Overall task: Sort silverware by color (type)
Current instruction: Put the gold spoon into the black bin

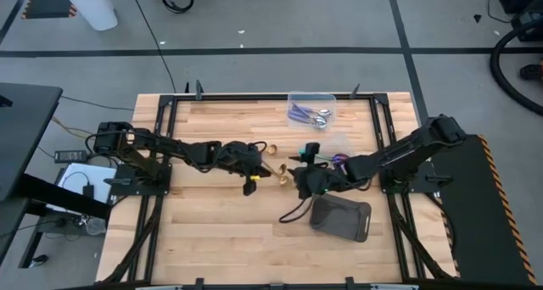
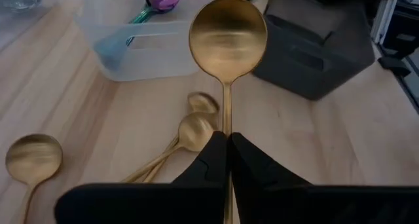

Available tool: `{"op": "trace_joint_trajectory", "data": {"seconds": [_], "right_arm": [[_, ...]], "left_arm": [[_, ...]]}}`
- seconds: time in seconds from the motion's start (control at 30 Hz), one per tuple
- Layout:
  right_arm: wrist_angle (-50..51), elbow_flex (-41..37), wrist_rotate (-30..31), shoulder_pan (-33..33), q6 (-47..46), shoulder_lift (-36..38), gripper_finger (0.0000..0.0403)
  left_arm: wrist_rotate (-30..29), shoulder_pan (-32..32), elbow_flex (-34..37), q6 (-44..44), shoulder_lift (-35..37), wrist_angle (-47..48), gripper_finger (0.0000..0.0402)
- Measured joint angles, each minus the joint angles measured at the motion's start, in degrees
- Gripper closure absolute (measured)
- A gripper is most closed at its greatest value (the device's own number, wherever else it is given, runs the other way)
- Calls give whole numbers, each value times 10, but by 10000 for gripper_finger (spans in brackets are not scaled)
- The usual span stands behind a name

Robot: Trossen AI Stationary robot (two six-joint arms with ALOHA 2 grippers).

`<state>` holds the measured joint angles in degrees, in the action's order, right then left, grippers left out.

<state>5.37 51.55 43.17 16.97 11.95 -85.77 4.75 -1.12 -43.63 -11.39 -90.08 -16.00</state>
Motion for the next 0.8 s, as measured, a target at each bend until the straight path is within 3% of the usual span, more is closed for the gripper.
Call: {"op": "trace_joint_trajectory", "data": {"seconds": [0.43,0.63,0.8], "right_arm": [[175,0,-51,-21,-167,187,187],[285,0,-195,-28,-298,212,188],[342,0,-286,5,-371,180,190]], "left_arm": [[2,26,-102,50,-9,43,391],[-1,47,-141,61,-36,45,391],[-5,58,-175,77,-63,39,391]]}}
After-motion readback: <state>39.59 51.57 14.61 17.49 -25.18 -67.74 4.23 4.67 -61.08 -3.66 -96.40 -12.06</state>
